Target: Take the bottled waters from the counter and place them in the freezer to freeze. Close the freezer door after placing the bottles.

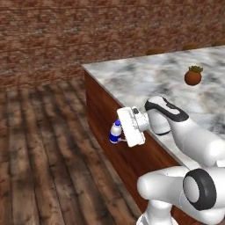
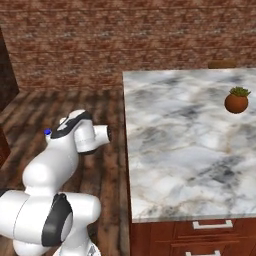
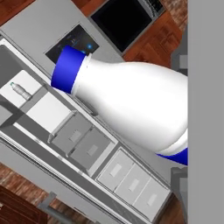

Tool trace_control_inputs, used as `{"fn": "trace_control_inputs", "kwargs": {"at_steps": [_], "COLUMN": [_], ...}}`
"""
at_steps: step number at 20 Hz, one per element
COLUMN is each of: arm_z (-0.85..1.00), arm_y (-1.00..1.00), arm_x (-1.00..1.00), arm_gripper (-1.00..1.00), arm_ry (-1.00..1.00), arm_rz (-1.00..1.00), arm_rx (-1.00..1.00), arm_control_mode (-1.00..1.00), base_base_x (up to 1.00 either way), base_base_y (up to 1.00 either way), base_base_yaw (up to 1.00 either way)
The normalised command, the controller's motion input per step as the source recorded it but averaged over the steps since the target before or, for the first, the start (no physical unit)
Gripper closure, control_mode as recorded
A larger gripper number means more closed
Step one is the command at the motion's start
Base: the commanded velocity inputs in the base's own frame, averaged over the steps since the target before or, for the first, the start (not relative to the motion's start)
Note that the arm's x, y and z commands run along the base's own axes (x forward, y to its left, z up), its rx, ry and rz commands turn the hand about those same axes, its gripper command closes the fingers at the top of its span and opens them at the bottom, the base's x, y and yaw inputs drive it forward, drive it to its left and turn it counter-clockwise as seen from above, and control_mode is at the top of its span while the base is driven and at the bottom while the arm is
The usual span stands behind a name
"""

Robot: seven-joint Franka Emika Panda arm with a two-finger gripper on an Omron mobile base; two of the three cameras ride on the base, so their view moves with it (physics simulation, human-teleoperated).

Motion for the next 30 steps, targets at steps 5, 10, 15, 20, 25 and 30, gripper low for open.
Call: {"fn": "trace_control_inputs", "kwargs": {"at_steps": [5, 10, 15, 20, 25, 30], "arm_z": [0.0, 0.0, 0.0, 0.0, 0.0, 0.0], "arm_y": [0.0, 0.0, 0.0, 0.0, 0.0, 0.0], "arm_x": [0.0, 0.0, 0.0, 0.0, 0.0, 0.0], "arm_gripper": [1.0, 1.0, 1.0, 1.0, 1.0, 1.0], "arm_ry": [0.0, 0.0, 0.0, 0.0, 0.0, 0.0], "arm_rz": [0.0, 0.0, 0.0, 0.0, 0.0, 0.0], "arm_rx": [0.0, 0.0, 0.0, 0.0, 0.0, 0.0], "arm_control_mode": [1.0, 1.0, 1.0, 1.0, 1.0, 1.0], "base_base_x": [0.64, 0.98, 1.0, 0.46, 0.03, 0.68], "base_base_y": [0.31, 0.47, 0.87, 0.4, 0.44, 0.38], "base_base_yaw": [0.03, 0.03, 0.02, 0.03, 0.09, 0.13]}}
